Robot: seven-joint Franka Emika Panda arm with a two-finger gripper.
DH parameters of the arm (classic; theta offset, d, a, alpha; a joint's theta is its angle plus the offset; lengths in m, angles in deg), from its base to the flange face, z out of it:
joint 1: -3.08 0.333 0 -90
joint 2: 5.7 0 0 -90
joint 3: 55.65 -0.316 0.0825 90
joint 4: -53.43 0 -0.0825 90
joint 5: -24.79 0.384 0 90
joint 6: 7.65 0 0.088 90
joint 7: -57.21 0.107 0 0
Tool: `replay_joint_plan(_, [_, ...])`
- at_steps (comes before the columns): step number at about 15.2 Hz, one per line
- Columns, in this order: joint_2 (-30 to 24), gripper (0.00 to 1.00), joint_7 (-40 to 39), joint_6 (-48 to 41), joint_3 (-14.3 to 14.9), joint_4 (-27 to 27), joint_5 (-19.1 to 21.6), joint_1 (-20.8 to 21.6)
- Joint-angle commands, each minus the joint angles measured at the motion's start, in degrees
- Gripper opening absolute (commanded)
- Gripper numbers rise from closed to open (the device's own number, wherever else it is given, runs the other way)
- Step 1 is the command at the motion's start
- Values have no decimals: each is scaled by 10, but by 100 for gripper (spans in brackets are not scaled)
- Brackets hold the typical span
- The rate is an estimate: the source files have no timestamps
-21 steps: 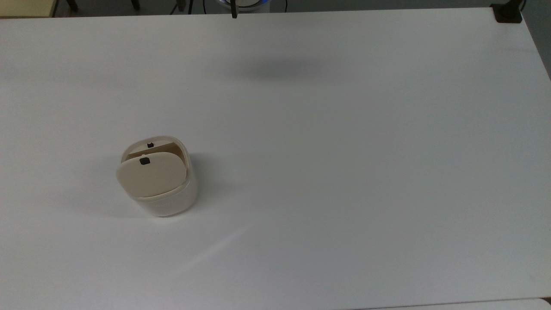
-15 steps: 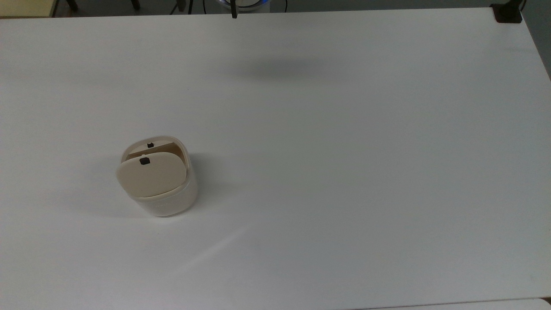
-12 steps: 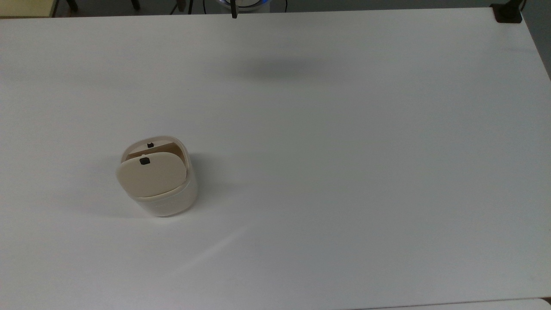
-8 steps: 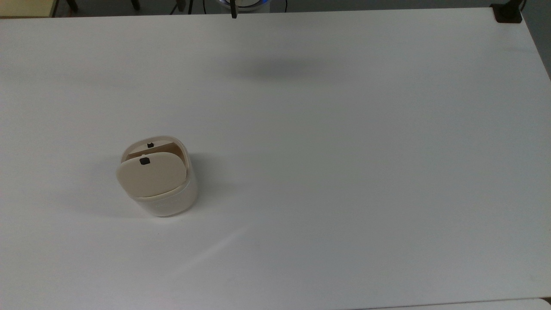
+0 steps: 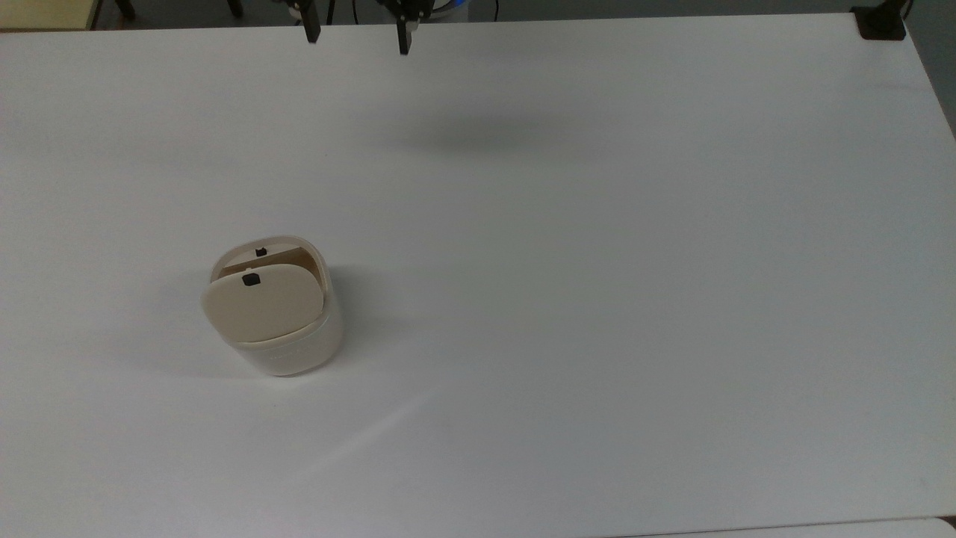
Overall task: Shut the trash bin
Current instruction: 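Move the gripper down toward the raised lid of the cream bin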
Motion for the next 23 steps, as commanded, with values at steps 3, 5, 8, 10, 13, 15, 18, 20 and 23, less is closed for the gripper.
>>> replay_joint_plan(3, [32, 71, 36, 101, -1, -33, -6, -12])
replay_joint_plan(5, [50, 42, 150, 164, 2, -37, -8, -12])
replay_joint_plan(8, [107, 5, 236, 176, 4, -101, -8, -13])
replay_joint_plan(10, [142, 0, 302, 179, 20, -144, -6, -12])
replay_joint_plan(13, [180, 0, 397, 237, 29, -165, -6, -12])
replay_joint_plan(15, [203, 0, 434, 285, 31, -167, -7, -11])
replay_joint_plan(18, [230, 0, 443, 337, 46, -167, -7, -6])
replay_joint_plan(20, [246, 0, 443, 356, 46, -167, -8, -5])
replay_joint_plan(23, [258, 0, 443, 368, 47, -164, -20, -6])
